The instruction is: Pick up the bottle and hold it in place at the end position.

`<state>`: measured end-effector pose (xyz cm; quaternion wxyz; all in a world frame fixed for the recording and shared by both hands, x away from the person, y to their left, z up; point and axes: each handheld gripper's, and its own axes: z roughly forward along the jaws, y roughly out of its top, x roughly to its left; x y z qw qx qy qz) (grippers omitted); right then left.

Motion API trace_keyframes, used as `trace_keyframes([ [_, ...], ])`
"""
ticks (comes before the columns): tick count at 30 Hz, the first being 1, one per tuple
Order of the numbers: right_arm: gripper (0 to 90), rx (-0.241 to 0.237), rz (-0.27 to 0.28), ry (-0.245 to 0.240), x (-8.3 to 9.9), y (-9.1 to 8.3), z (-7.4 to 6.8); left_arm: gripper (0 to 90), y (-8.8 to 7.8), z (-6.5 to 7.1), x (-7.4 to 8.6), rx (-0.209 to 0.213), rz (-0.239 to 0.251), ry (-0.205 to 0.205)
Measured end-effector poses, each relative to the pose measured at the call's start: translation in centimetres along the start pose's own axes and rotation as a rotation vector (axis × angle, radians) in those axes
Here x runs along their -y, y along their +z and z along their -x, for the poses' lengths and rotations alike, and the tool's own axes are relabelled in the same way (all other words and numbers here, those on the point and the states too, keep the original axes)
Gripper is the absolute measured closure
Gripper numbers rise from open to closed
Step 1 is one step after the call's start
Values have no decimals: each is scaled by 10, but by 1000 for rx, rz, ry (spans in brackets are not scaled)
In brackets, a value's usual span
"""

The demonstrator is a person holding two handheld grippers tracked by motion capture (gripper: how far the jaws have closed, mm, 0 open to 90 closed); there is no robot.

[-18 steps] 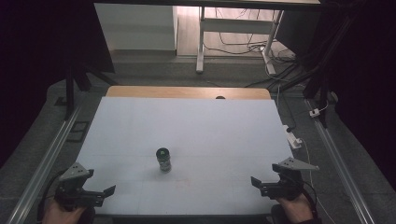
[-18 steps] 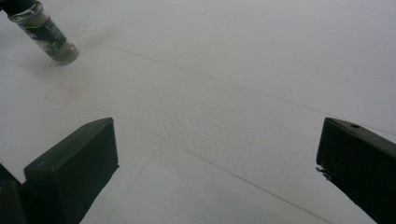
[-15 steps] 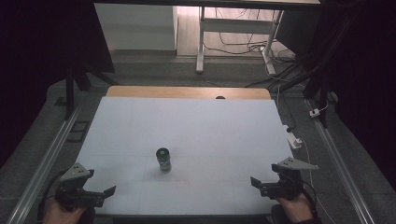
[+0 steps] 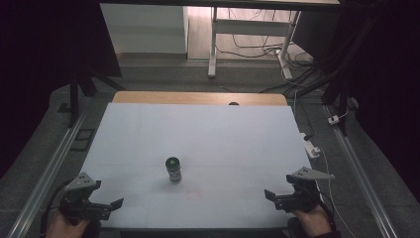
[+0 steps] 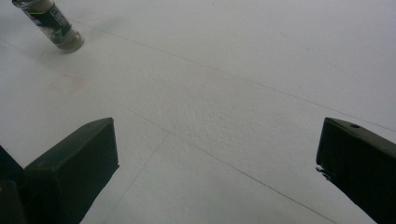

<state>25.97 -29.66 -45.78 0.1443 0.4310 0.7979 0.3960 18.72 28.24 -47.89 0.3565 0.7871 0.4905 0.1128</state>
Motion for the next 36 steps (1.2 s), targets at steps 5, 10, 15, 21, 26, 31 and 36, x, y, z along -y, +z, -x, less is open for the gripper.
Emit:
trace_keyframes([
  [5,0,-2,-1,-2,0,0,0,0,0,0,0,1,-1,-1],
  [10,0,-2,-10,-10,0,1,-1,0,-1,0,-1,14,-2,-3],
  [15,0,-3,-11,-8,0,1,-1,0,-2,5,-3,0,15,19],
  [21,0,-4,-15,-11,0,2,-1,0,-3,4,-4,9,26,23],
  [26,0,-4,-18,-11,0,2,-1,0,-1,6,-7,23,29,38],
  [31,0,-4,-18,-7,-1,2,-1,0,-2,9,-12,51,59,68],
  [36,0,-3,-22,-6,-1,2,-1,0,3,11,-16,92,72,87],
])
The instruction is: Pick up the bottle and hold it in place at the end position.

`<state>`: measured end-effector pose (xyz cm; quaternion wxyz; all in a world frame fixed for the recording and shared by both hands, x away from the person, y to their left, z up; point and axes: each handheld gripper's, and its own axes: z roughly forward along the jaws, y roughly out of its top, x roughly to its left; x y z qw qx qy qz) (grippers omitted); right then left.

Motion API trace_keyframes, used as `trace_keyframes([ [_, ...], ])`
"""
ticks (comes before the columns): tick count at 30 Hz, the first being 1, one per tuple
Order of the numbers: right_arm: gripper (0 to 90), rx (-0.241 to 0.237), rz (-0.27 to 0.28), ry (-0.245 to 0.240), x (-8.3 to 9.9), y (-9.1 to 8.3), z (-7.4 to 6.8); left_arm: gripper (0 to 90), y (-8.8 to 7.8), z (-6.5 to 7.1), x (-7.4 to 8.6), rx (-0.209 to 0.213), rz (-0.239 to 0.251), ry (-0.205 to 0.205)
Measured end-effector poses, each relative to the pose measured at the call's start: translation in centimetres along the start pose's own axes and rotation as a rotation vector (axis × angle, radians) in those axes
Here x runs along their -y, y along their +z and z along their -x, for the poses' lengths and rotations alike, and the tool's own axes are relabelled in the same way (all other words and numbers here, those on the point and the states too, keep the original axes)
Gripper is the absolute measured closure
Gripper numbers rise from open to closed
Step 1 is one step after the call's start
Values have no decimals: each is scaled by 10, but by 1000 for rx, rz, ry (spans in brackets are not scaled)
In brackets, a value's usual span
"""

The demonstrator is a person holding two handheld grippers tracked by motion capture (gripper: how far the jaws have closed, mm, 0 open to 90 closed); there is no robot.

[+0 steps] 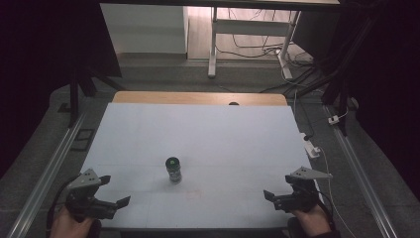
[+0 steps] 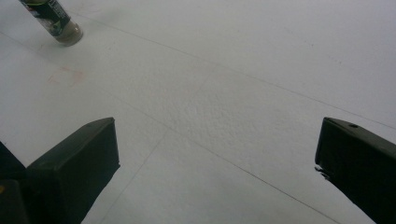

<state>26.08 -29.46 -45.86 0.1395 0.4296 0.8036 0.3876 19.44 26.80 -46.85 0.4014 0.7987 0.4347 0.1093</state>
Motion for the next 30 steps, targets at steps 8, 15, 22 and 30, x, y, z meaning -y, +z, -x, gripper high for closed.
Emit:
trace_keyframes([
  [8,0,0,-2,0,0,0,0,0,12,1,-6,39,5,36],
  [15,0,-1,-1,-1,0,0,0,0,24,2,-10,47,-3,41],
  [22,0,-2,-1,-2,0,0,0,0,36,4,-17,48,-6,52],
  [30,0,-2,-1,-5,0,0,0,0,49,7,-28,60,0,54],
])
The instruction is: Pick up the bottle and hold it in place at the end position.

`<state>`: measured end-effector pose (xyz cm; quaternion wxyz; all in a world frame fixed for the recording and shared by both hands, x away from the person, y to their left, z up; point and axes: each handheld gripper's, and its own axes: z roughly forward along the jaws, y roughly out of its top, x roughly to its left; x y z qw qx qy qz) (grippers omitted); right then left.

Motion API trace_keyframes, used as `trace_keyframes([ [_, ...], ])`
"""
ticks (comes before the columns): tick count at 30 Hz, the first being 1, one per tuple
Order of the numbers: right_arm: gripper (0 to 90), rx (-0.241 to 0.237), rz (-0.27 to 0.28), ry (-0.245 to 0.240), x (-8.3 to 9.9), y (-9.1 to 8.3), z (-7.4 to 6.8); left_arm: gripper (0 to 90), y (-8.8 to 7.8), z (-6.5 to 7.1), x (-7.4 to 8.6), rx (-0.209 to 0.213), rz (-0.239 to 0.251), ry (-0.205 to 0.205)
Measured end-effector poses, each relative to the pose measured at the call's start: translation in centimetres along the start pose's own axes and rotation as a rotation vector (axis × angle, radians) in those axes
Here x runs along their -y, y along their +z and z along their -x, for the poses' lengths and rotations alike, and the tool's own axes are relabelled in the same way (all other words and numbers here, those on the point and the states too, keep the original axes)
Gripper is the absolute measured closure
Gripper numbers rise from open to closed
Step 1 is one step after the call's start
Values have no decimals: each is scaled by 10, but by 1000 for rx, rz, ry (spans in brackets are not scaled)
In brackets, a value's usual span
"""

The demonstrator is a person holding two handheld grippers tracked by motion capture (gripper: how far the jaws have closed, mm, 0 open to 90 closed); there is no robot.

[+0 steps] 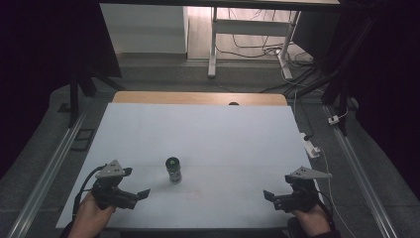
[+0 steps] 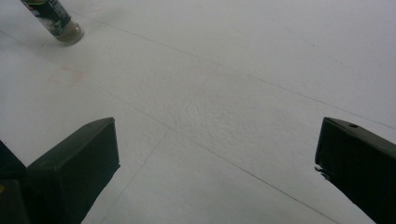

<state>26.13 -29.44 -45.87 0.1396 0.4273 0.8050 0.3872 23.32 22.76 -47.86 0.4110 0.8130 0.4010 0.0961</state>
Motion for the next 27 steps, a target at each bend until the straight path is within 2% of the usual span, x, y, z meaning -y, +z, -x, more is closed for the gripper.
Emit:
trace_keyframes([
  [11,0,-2,1,-2,0,0,0,0,18,2,-13,-3,-19,21],
  [17,0,-4,2,-4,0,0,0,1,30,3,-21,26,-14,28],
  [23,0,-4,3,-9,0,1,0,0,46,3,-27,43,-45,86],
  [27,0,-6,3,-9,0,1,0,0,59,2,-29,51,-63,95],
])
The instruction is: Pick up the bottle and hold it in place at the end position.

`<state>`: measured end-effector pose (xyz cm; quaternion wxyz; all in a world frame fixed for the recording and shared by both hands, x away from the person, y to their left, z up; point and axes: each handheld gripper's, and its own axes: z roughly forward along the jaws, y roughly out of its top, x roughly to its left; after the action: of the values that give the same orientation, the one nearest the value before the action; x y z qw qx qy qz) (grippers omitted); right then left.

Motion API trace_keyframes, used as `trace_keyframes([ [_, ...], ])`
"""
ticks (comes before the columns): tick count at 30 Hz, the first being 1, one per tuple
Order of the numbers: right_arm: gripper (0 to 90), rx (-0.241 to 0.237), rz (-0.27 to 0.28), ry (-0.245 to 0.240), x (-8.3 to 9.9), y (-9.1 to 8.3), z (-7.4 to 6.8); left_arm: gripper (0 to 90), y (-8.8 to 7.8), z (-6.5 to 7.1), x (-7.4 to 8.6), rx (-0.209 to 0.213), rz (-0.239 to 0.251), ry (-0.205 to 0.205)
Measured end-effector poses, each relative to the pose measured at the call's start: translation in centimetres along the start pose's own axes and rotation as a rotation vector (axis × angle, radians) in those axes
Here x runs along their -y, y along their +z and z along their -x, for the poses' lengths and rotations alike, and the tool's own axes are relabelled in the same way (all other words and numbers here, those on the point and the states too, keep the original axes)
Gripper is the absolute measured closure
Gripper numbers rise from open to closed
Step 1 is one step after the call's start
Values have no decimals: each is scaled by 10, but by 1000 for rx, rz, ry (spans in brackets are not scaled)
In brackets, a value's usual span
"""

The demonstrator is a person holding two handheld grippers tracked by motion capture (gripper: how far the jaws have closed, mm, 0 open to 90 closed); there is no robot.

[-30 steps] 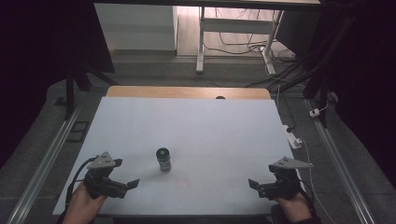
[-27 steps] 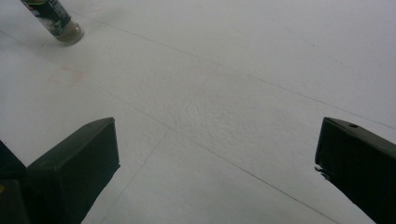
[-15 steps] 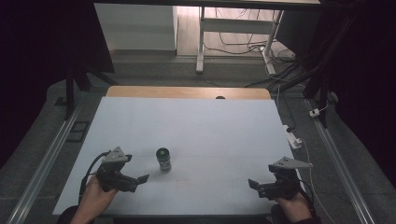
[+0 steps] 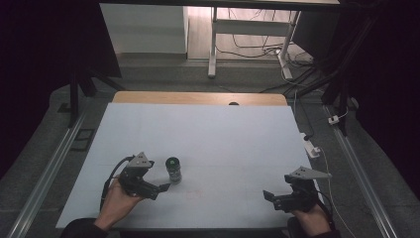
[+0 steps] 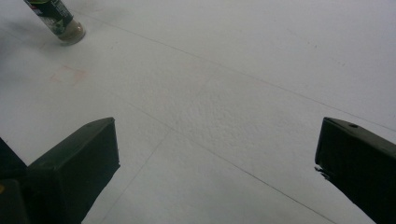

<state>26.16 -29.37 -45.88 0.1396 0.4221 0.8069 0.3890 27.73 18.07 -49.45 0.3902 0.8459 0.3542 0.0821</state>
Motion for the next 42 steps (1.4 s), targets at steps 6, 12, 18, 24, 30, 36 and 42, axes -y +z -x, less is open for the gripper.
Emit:
trace_keyframes([
  [6,0,-1,-1,-2,0,0,0,0,19,-5,-2,13,-20,-16],
  [12,0,-4,-1,-3,0,0,0,14,34,-4,-5,-12,-50,23],
  [18,0,-5,-1,-8,0,0,-1,91,45,-6,-7,-24,-61,41],
  [24,0,-8,0,-9,0,0,-1,278,49,-7,-7,-10,-63,78],
  [30,0,-8,-1,-12,0,0,-1,457,49,-6,-7,8,-60,115],
  [36,0,-10,-2,-13,0,0,-1,536,48,-5,-7,3,-64,124],
  [42,0,-11,-2,-14,0,0,-1,540,48,-4,-9,-4,-71,110],
])
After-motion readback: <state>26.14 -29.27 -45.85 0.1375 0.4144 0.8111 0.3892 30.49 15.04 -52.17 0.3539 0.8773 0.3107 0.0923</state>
